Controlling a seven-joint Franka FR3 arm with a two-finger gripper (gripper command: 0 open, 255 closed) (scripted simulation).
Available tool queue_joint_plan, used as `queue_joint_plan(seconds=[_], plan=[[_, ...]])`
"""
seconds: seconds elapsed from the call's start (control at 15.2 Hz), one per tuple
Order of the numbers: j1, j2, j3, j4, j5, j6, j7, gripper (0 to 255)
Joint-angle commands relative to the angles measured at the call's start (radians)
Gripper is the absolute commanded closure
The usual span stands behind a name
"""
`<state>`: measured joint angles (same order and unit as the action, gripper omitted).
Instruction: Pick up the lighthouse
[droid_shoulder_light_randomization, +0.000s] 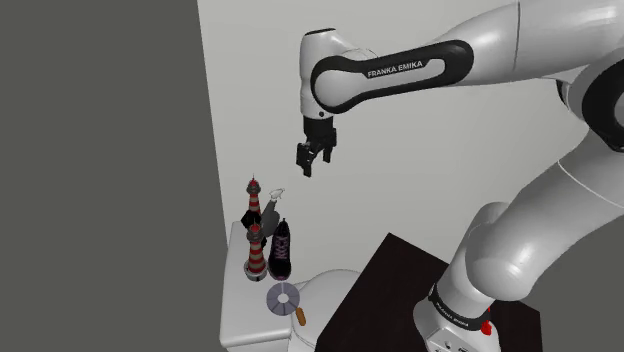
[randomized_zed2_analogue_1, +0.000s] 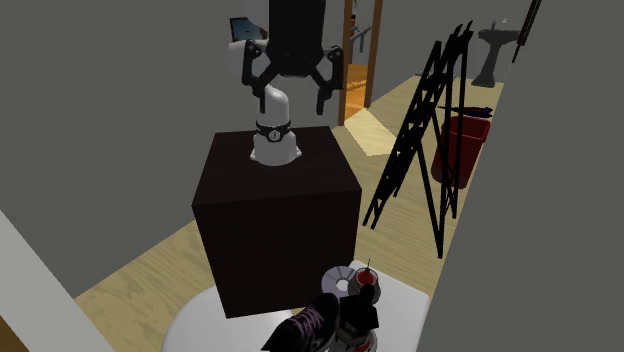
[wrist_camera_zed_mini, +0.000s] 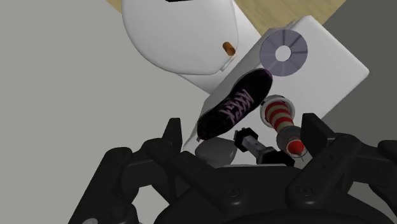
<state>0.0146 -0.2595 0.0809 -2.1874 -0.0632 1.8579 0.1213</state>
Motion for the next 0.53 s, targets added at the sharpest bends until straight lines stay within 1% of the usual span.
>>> queue_joint_plan(seconds=[0.0, 0.46], plan=[[0.002, 0.071, 0.011, 0.034, -0.006, 0.023, 0.027, 0], [0.017, 0.348, 0.035, 0.197, -0.039, 0.085, 0.117, 0]])
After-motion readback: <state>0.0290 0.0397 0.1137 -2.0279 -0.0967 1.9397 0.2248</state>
